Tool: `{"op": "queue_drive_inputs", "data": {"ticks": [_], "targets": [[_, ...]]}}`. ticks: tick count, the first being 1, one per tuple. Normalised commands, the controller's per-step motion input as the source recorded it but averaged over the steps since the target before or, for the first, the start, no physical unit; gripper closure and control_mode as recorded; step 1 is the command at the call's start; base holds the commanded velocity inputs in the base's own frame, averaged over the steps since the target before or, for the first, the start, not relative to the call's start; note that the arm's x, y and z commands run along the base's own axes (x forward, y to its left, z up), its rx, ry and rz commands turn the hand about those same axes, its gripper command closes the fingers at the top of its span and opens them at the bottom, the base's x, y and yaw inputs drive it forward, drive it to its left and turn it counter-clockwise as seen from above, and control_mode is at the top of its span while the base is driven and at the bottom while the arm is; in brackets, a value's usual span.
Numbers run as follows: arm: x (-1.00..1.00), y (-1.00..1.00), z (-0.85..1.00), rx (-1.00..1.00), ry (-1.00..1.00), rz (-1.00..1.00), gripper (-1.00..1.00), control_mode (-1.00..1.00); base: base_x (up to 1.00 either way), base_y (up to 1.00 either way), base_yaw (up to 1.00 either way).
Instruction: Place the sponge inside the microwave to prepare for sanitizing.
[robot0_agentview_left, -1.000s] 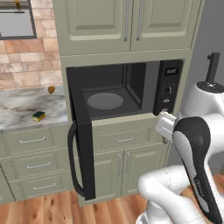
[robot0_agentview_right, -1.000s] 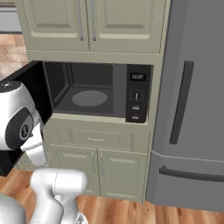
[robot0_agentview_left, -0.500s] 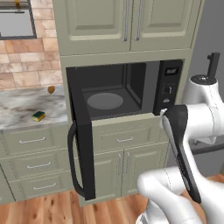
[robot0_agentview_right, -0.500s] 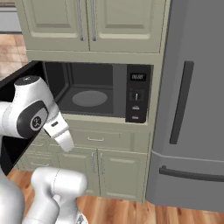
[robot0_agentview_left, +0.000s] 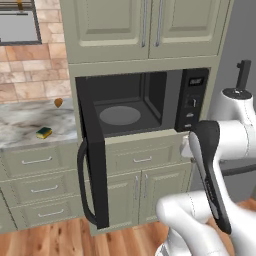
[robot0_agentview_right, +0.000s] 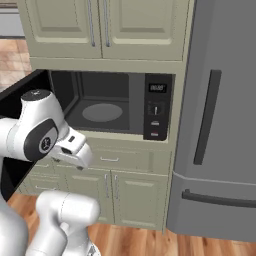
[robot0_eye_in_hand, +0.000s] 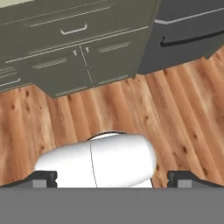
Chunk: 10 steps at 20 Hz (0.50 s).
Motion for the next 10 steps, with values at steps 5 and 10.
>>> {"op": "queue_drive_inputs", "data": {"ticks": [5, 10], "targets": [[0.13, 0.06, 0.00, 0.00, 0.10, 0.01, -1.00, -1.00, 0.00, 0.00, 0.00], [0.00, 0.00, 0.00, 0.00, 0.00, 0.00, -1.00, -1.00, 0.00, 0.00, 0.00]]}}
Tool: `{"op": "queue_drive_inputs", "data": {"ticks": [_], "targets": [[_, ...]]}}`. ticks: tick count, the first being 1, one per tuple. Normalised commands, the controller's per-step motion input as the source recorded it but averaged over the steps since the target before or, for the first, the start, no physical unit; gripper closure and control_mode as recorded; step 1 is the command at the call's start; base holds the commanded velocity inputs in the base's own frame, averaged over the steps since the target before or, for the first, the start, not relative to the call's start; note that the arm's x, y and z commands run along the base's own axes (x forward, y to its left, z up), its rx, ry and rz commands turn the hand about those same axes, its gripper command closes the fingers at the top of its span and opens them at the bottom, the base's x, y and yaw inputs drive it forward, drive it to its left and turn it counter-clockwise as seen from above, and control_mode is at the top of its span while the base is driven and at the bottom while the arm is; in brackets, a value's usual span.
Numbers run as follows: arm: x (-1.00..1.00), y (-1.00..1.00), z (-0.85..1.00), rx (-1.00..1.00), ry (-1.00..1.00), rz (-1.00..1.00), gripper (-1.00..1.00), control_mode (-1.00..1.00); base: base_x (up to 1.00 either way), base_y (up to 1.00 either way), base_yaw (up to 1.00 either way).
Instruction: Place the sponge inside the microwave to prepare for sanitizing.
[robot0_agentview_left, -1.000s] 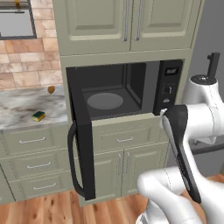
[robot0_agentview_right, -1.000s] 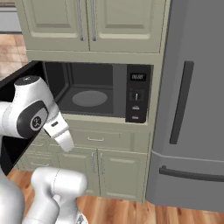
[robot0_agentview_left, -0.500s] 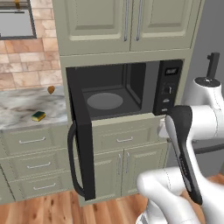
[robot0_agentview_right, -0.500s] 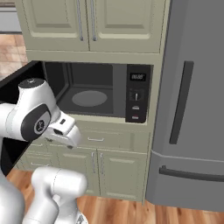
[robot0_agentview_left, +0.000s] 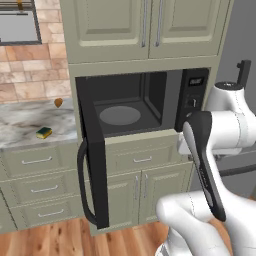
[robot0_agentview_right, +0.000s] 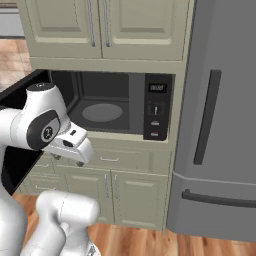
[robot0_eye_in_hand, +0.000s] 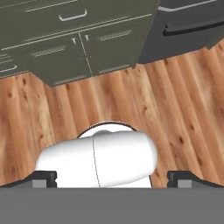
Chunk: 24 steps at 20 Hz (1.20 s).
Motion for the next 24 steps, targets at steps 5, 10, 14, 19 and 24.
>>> {"op": "queue_drive_inputs", "data": {"ticks": [5, 10, 14, 19, 24], "targets": [[0.00, 0.00, 0.00, 0.00, 0.00, 0.00, -1.00, -1.00, 0.00, 0.00, 0.00], [0.00, 0.00, 0.00, 0.00, 0.00, 0.00, -1.00, 1.00, 0.04, -0.01, 0.01], [0.00, 0.00, 0.00, 0.00, 0.00, 0.00, -1.00, 1.00, 0.06, -0.13, 0.08], [0.00, 0.00, 0.00, 0.00, 0.00, 0.00, -1.00, 1.00, 0.03, -0.31, 0.26], [0.00, 0.00, 0.00, 0.00, 0.00, 0.00, -1.00, 1.00, 0.00, -0.55, 0.36]]}}
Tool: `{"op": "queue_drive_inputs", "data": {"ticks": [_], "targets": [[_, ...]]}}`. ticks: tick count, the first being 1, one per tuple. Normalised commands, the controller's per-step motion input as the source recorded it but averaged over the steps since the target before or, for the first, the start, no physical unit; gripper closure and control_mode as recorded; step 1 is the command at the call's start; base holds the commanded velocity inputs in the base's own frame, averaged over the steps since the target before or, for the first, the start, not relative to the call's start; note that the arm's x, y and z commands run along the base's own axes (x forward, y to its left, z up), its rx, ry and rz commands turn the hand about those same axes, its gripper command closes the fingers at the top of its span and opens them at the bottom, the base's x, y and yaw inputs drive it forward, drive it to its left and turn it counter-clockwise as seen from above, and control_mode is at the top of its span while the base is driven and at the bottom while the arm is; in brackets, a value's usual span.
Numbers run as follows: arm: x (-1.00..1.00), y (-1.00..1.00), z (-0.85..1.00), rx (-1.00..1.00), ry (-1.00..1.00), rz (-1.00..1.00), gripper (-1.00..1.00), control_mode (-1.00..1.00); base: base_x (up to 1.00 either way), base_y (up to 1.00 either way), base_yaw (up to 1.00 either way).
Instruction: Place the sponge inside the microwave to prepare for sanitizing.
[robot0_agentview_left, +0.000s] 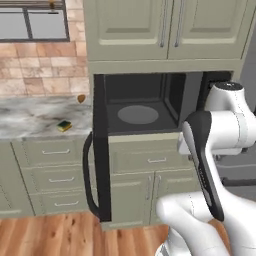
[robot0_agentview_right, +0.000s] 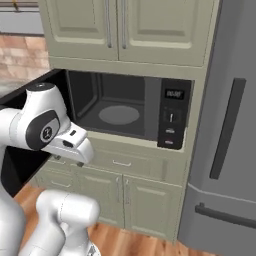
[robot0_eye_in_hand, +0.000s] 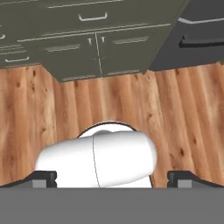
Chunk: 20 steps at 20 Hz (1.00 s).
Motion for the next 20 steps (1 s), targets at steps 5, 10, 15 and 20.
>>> {"op": "queue_drive_inputs", "data": {"ticks": [5, 10, 15, 20], "targets": [[0.00, 0.00, 0.00, 0.00, 0.00, 0.00, -1.00, 1.00, 0.00, -0.80, 0.39], [0.00, 0.00, 0.00, 0.00, 0.00, 0.00, -1.00, 1.00, -0.09, -0.88, 0.42], [0.00, 0.00, 0.00, 0.00, 0.00, 0.00, -1.00, 1.00, -0.21, -0.26, 0.57], [0.00, 0.00, 0.00, 0.00, 0.00, 0.00, -1.00, 1.00, -0.12, 0.21, 0.77]]}}
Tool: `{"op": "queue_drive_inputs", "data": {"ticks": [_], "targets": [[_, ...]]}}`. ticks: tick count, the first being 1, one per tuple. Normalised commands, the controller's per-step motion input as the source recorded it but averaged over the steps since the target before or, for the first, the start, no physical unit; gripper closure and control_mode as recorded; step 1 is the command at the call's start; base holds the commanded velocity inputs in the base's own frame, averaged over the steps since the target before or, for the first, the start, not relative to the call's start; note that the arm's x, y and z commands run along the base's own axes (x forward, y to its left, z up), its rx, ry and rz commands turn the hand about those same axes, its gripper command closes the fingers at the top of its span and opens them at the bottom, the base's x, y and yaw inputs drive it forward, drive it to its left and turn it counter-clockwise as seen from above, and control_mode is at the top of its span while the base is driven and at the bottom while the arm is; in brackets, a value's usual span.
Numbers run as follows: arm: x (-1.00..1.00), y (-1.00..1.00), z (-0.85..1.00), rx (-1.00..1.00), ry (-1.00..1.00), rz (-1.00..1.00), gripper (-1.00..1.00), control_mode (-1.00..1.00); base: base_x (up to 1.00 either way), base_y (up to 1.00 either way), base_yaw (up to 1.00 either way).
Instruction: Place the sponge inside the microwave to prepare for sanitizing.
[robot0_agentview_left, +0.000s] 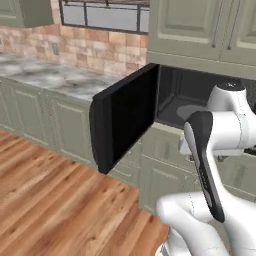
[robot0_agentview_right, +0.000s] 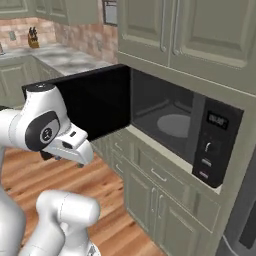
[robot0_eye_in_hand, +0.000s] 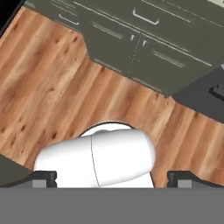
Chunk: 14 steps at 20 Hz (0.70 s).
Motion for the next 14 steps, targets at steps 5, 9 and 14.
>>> {"op": "queue_drive_inputs", "data": {"ticks": [5, 9, 14], "targets": [[0.00, 0.00, 0.00, 0.00, 0.00, 0.00, -1.00, 1.00, -0.19, 0.13, 0.64], [0.00, 0.00, 0.00, 0.00, 0.00, 0.00, -1.00, 1.00, -0.57, 0.00, 0.56], [0.00, 0.00, 0.00, 0.00, 0.00, 0.00, -1.00, 1.00, -0.66, 0.16, 0.73]]}}
